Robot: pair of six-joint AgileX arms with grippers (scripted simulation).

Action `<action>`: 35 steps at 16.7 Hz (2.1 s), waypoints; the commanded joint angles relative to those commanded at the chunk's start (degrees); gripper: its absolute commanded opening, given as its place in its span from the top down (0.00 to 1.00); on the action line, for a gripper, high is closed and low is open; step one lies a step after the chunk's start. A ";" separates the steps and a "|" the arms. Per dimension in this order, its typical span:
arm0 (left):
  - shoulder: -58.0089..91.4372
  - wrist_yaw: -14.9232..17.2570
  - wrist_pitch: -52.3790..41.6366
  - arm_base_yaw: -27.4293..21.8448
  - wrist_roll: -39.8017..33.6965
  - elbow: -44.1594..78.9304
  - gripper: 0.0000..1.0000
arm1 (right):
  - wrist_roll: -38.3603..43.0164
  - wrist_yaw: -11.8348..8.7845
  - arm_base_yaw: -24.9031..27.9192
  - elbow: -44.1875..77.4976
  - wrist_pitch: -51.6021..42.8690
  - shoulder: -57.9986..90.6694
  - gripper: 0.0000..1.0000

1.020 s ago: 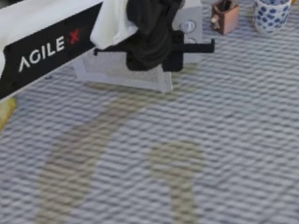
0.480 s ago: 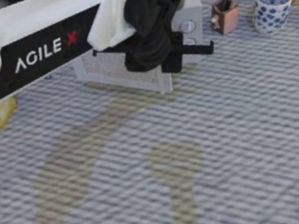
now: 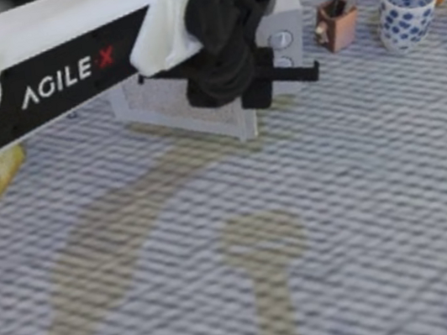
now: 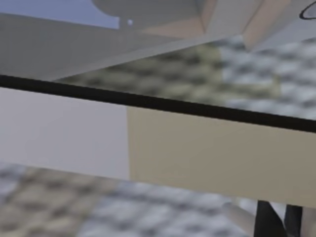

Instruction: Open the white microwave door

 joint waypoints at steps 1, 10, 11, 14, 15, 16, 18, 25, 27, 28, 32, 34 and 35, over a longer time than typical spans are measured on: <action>0.00 0.00 0.00 0.00 0.00 0.00 1.00 | 0.00 0.00 0.00 0.00 0.00 0.00 0.00; 0.26 0.30 0.01 -0.39 -0.21 -0.14 1.00 | 0.00 0.00 0.00 0.00 0.00 0.00 0.00; 0.09 0.38 0.13 -0.37 -0.01 -0.33 1.00 | 0.00 0.00 0.00 0.00 0.00 0.00 0.00; -2.22 1.66 1.66 0.21 2.78 -3.44 1.00 | 0.00 0.00 0.00 0.00 0.00 0.00 0.00; -3.21 2.24 2.30 0.49 3.97 -4.81 1.00 | 0.00 0.00 0.00 0.00 0.00 0.00 0.00; -4.11 2.77 2.89 0.75 5.07 -6.07 1.00 | 0.00 0.00 0.00 0.00 0.00 0.00 0.00; -5.18 3.43 3.61 1.06 6.42 -7.64 1.00 | 0.00 0.00 0.00 0.00 0.00 0.00 0.00; -5.22 3.46 3.64 1.08 6.48 -7.71 1.00 | 0.00 0.00 0.00 0.00 0.00 0.00 0.00; -5.22 3.46 3.64 1.08 6.48 -7.71 1.00 | 0.00 0.00 0.00 0.00 0.00 0.00 0.00; -5.22 3.46 3.64 1.08 6.48 -7.71 1.00 | 0.00 0.00 0.00 0.00 0.00 0.00 0.00; -5.22 3.46 3.64 1.08 6.48 -7.71 1.00 | 0.00 0.00 0.00 0.00 0.00 0.00 0.00; -5.22 3.46 3.64 1.08 6.48 -7.71 1.00 | 0.00 0.00 0.00 0.00 0.00 0.00 0.00; -5.22 3.46 3.64 1.08 6.48 -7.71 1.00 | 0.00 0.00 0.00 0.00 0.00 0.00 0.00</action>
